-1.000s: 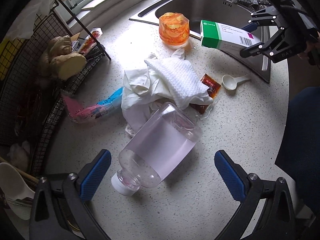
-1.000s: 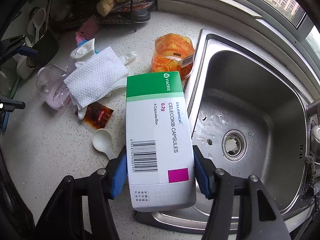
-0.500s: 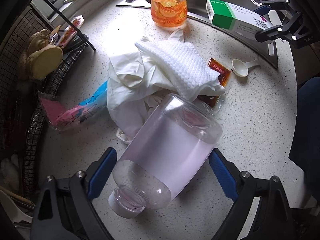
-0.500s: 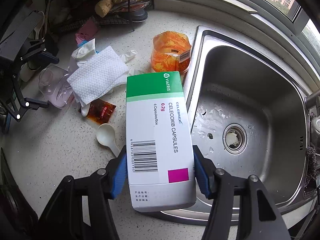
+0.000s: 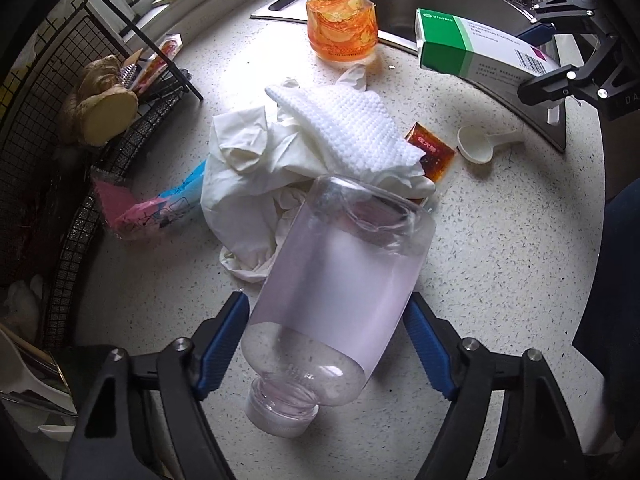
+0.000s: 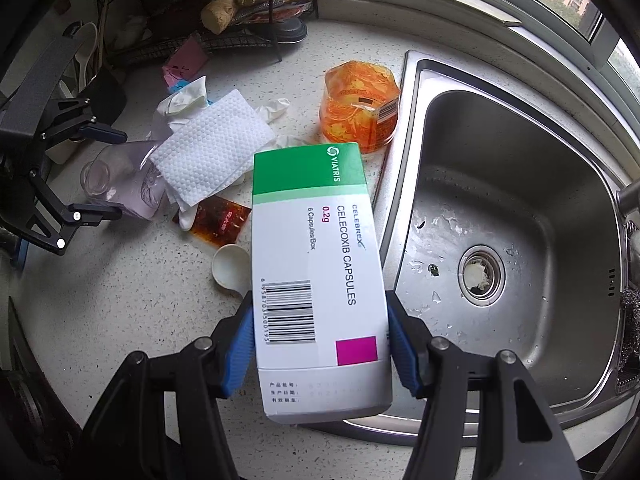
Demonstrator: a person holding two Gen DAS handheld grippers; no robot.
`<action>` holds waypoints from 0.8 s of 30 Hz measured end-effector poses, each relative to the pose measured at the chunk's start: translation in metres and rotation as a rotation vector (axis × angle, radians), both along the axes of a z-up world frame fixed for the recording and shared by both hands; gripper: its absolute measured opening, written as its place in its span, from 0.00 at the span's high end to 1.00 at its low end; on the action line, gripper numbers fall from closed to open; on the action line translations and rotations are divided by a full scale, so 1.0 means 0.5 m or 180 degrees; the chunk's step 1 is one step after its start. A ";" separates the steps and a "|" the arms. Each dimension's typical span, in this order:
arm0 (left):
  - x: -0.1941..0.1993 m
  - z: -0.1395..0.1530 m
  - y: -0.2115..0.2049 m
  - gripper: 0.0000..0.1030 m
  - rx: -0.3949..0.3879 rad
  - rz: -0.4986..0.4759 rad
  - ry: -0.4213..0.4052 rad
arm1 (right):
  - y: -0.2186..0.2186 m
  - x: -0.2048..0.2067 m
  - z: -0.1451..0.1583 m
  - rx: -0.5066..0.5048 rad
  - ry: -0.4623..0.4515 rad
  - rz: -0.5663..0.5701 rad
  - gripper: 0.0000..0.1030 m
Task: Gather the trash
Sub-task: 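Carry the clear bottle and medicine box down toward the red bucket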
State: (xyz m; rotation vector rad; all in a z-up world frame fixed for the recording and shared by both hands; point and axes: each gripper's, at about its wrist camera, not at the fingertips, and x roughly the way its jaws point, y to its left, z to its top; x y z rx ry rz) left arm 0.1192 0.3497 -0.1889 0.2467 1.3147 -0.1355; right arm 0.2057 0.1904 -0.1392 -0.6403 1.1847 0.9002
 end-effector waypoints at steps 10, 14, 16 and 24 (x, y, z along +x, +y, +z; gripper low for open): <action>-0.013 0.058 -0.054 0.30 -0.0004 0.0445 -0.0141 | -0.017 -0.015 0.017 0.0159 0.0042 0.0087 0.45; -0.025 0.101 -0.086 0.31 0.0083 0.0584 -0.0235 | -0.028 -0.013 0.027 0.0243 0.0055 0.0143 0.45; -0.030 0.128 -0.108 0.31 0.0066 0.0640 -0.0275 | -0.035 -0.011 0.034 0.0287 0.0071 0.0145 0.45; -0.016 0.208 -0.208 0.31 -0.0033 0.0825 -0.0362 | -0.092 -0.017 0.076 0.0488 0.0026 0.0127 0.45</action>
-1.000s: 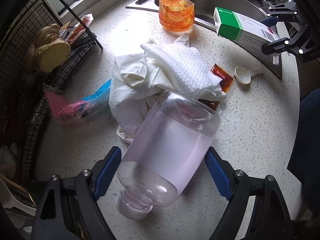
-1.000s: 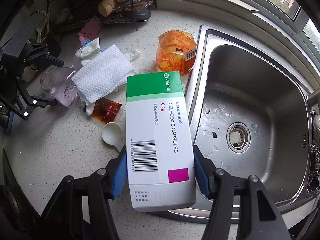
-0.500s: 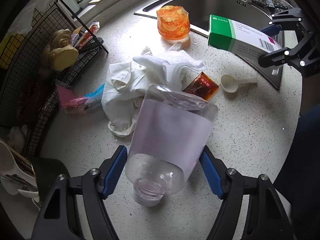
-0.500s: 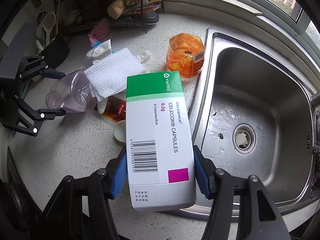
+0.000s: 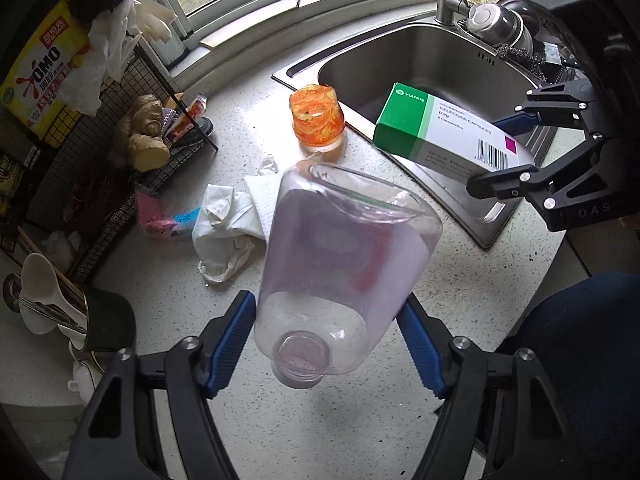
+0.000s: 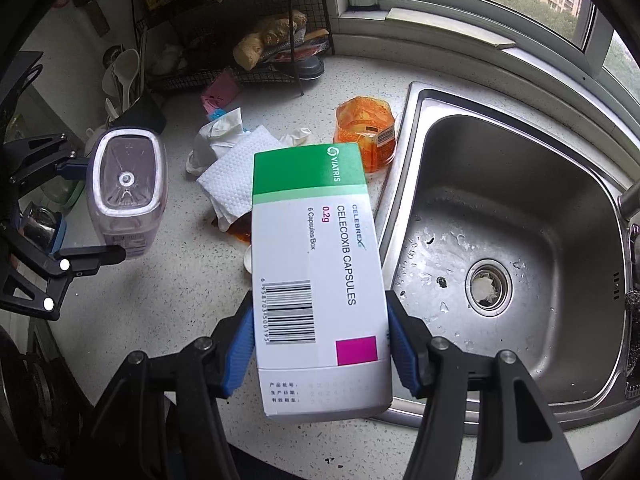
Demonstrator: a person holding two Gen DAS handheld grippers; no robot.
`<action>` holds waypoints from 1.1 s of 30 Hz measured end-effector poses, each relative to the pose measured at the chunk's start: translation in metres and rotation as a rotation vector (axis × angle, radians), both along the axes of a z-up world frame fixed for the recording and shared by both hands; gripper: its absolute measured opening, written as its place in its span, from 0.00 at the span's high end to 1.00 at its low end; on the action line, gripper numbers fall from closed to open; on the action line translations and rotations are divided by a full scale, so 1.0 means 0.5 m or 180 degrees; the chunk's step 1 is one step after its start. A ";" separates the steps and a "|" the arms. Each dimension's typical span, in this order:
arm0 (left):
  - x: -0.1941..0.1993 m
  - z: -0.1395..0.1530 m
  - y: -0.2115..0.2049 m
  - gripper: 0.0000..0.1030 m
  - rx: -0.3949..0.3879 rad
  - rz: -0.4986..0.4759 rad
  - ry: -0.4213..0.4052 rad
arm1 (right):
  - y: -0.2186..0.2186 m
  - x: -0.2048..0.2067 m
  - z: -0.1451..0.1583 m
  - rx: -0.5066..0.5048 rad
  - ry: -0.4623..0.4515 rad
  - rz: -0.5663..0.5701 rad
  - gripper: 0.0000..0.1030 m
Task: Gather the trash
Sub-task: 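Carry the clear bottle and medicine box down toward the red bucket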
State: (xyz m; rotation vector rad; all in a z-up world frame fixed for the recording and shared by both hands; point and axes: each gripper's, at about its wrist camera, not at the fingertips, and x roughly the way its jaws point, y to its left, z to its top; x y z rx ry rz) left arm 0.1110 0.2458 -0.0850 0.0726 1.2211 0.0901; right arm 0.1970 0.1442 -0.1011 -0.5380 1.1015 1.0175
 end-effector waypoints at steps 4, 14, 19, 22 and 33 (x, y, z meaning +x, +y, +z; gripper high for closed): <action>0.012 0.024 -0.065 0.31 0.0040 0.0076 -0.0049 | -0.052 -0.013 0.022 0.0060 -0.0056 -0.0009 0.45; 0.009 0.077 -0.282 0.32 0.0118 0.0041 -0.0195 | -0.253 -0.045 0.077 0.0224 -0.0196 -0.0199 0.45; 0.006 0.089 -0.413 0.32 0.0082 -0.0077 -0.0275 | -0.374 -0.063 0.089 0.0269 -0.0230 -0.0383 0.45; 0.004 0.083 -0.491 0.32 0.0040 -0.0112 -0.0282 | -0.447 -0.074 0.091 0.0274 -0.0257 -0.0478 0.45; -0.009 0.021 -0.701 0.33 -0.0125 -0.0226 -0.0213 | -0.656 -0.109 0.043 0.0203 -0.0136 -0.0946 0.45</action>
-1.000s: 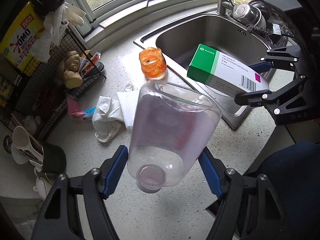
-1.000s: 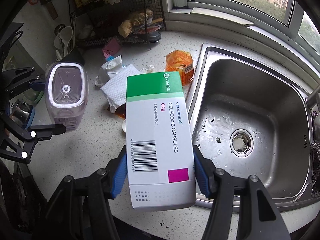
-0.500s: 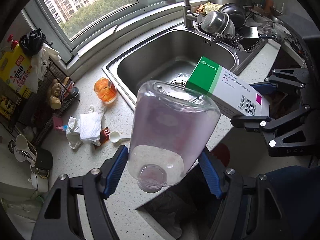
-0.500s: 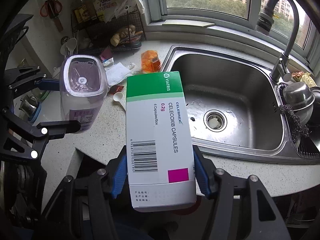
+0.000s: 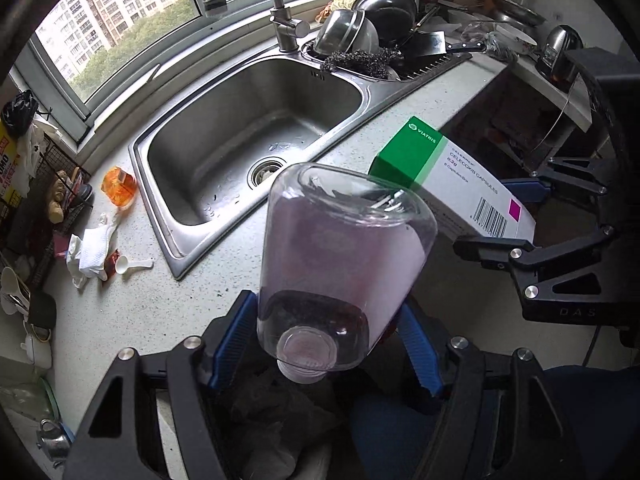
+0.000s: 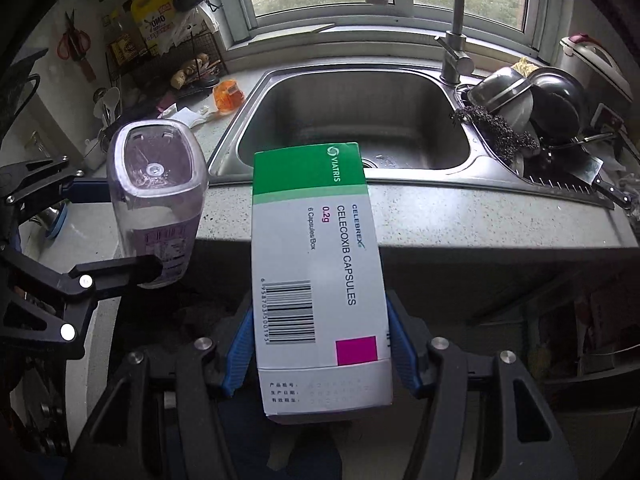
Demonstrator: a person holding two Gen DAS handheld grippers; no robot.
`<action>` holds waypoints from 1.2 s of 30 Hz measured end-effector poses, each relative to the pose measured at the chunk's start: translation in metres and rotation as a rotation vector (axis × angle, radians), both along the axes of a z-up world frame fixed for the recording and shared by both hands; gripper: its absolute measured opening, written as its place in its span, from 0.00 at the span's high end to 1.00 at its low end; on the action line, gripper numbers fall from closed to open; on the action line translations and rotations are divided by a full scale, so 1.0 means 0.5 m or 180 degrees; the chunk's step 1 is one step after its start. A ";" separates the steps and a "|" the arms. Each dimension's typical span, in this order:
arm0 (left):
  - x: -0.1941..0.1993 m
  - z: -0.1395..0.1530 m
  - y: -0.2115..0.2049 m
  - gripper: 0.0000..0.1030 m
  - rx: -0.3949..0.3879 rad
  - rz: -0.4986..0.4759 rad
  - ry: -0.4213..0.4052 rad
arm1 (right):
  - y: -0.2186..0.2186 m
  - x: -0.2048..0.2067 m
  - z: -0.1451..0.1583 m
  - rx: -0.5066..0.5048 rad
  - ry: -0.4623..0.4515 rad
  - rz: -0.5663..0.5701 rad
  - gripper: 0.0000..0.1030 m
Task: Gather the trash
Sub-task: 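Carry the clear bottle and medicine box down toward the red bucket, then open the left tool over the red bucket while the right tool releases the medicine box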
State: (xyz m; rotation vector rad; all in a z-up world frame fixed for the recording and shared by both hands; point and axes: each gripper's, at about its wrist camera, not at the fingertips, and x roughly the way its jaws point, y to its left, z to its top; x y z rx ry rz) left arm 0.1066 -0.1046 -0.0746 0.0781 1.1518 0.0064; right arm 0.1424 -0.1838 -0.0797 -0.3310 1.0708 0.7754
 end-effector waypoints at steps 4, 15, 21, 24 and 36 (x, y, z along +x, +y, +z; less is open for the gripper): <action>0.004 -0.058 -0.042 0.33 -0.0126 -0.0023 0.0175 | -0.049 -0.007 -0.040 -0.0110 0.0106 -0.0113 0.45; 0.047 -0.274 -0.071 0.34 -0.0293 0.0029 0.0607 | -0.065 0.007 -0.200 -0.0279 0.0375 -0.0345 0.45; 0.064 -0.408 -0.069 0.34 -0.0383 0.0236 0.0733 | -0.068 0.021 -0.322 -0.0414 0.0355 -0.0400 0.45; 0.075 -0.491 -0.072 0.34 -0.0443 0.0293 0.0835 | -0.072 0.030 -0.390 -0.0428 0.0493 -0.0436 0.45; 0.145 -0.818 -0.081 0.34 -0.0473 0.0254 0.1057 | -0.090 0.062 -0.664 -0.0591 0.0656 -0.0373 0.45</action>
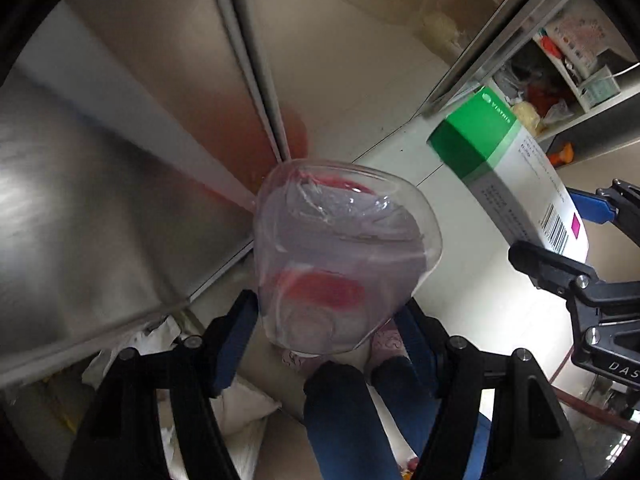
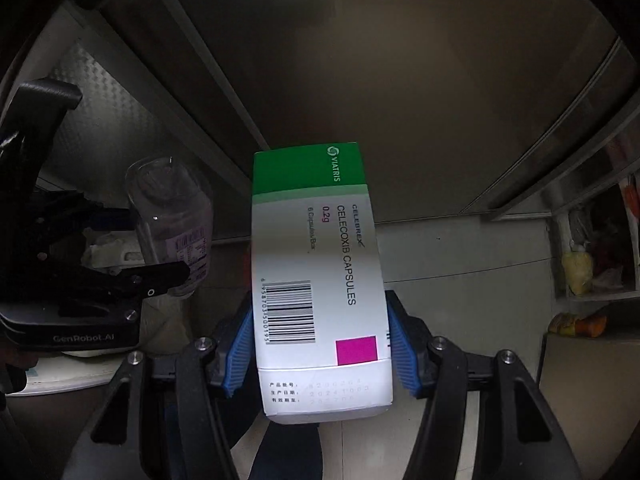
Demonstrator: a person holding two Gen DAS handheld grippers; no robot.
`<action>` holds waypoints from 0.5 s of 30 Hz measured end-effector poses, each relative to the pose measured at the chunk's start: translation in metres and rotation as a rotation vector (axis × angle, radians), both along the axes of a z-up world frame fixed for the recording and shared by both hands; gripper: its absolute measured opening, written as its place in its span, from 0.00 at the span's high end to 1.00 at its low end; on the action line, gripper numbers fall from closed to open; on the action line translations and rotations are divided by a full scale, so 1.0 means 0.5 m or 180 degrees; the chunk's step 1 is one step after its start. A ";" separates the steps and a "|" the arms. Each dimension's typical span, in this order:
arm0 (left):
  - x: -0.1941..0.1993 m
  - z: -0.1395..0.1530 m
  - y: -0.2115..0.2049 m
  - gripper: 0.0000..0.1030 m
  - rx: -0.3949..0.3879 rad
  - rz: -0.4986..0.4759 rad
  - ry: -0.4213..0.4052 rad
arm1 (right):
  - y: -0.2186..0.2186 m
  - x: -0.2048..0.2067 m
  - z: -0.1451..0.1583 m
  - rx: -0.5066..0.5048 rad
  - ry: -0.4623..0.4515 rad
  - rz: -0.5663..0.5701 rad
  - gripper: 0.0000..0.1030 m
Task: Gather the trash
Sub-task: 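Open the left tool over the red bucket while the right tool releases the medicine box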
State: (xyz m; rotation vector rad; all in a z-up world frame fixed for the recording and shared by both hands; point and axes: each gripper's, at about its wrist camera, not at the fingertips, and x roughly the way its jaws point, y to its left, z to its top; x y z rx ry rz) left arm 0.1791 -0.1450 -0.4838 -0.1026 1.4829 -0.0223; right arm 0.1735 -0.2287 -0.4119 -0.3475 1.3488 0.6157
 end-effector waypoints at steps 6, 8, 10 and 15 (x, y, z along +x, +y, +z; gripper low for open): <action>0.027 -0.077 -0.013 0.34 -0.0019 -0.0082 0.0071 | -0.014 0.027 -0.077 -0.0087 0.0032 -0.0050 0.45; 0.032 -0.086 -0.021 0.34 -0.0042 -0.0102 0.0087 | -0.020 0.032 -0.090 -0.0095 0.0052 -0.0076 0.45; 0.034 -0.093 -0.019 0.34 -0.0050 -0.0119 0.0079 | -0.027 0.035 -0.100 -0.0103 0.0080 -0.0091 0.45; 0.029 -0.086 -0.018 0.34 -0.0066 -0.0190 0.0031 | -0.031 0.030 -0.104 -0.0111 0.0124 -0.0100 0.45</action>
